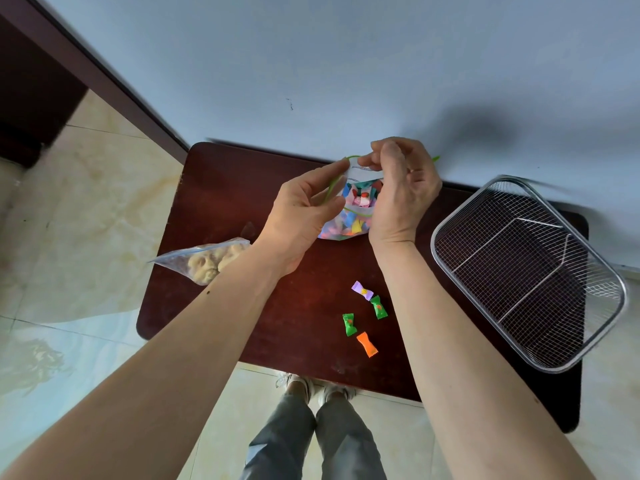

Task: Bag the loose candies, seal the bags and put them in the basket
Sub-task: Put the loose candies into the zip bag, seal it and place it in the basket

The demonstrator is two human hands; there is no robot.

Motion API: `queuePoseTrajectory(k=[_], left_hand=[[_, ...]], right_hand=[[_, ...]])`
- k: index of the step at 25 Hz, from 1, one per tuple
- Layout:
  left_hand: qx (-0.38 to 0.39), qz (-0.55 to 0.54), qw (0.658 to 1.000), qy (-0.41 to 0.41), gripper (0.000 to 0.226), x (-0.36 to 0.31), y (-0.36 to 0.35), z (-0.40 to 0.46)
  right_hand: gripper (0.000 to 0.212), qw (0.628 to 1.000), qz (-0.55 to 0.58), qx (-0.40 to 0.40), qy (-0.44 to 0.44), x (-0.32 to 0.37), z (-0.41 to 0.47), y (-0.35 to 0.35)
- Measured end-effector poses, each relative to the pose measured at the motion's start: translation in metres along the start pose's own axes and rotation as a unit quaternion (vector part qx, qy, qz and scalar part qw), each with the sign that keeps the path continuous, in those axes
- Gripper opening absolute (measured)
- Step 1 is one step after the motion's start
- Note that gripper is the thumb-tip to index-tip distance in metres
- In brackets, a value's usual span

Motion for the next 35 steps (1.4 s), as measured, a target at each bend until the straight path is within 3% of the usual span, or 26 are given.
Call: queuePoseTrajectory(k=[13, 21, 27, 32, 35], left_hand=[[-0.002, 0.005, 1.000, 0.004, 0.052, 0.002, -0.004, -0.001], [-0.017, 0.000, 1.000, -0.003, 0.051, 0.002, -0.006, -0.002], [-0.027, -0.006, 0.999, -0.023, 0.051, 0.004, -0.013, -0.002], [-0.032, -0.005, 0.999, -0.034, 0.051, 0.008, -0.016, -0.003], [-0.027, -0.004, 0.999, -0.037, 0.052, 0.009, -0.018, -0.006]], right_hand=[[0.038, 0.999, -0.047, 0.010, 0.019, 0.005, -0.001, 0.003], [0.018, 0.989, -0.130, 0.016, 0.066, 0.002, -0.040, 0.059], [0.047, 0.926, -0.359, 0.074, 0.088, -0.037, -0.122, 0.126], [0.087, 0.839, -0.509, 0.179, 0.078, -0.083, -0.164, 0.145], [0.094, 0.801, -0.556, 0.208, 0.080, -0.103, -0.170, 0.145]])
Point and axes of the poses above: each hand's wrist, its own z-axis towards the middle knuckle, its own y-axis out of the back of the hand, x = y × z, the point moved 9 cm from there along z, towards the middle knuckle, and after that the axes turned 8 degrees about z, right-handed, at the moved point
